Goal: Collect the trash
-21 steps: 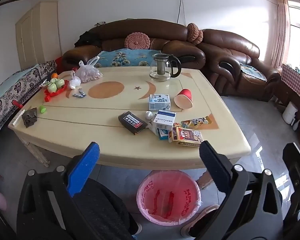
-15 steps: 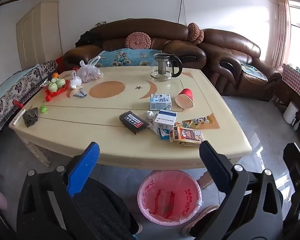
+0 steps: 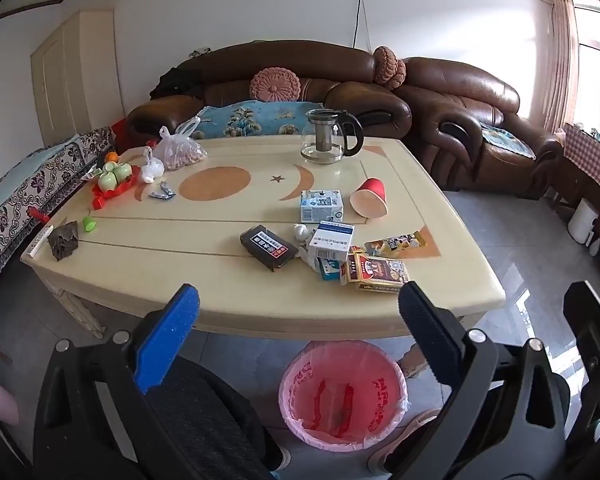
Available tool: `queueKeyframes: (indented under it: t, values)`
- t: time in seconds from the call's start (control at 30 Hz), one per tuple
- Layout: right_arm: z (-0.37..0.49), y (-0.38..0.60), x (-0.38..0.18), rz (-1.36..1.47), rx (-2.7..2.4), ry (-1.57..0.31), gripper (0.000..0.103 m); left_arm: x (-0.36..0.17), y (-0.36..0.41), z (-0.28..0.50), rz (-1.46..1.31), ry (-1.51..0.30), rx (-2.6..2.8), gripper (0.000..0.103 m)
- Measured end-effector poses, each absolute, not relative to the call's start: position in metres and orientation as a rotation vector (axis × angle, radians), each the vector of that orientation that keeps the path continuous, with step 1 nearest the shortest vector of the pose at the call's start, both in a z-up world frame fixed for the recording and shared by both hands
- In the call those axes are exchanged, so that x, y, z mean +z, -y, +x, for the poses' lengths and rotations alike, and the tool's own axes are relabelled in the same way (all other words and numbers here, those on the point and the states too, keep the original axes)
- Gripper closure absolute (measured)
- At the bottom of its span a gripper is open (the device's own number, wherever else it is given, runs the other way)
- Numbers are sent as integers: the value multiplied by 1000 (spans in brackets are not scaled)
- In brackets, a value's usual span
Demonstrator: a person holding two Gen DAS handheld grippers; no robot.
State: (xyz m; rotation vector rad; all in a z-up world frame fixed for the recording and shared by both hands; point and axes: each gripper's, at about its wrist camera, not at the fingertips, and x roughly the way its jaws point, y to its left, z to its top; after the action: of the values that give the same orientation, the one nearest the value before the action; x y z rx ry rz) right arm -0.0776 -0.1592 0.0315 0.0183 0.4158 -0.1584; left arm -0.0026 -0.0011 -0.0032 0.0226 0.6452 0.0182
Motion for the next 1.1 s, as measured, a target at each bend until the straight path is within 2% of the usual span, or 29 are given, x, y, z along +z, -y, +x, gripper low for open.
queueKeyframes:
  t: [1.1]
  values:
    - [-80, 154, 34, 19, -151, -417, 6, 8, -2, -4, 22, -641, 30, 5]
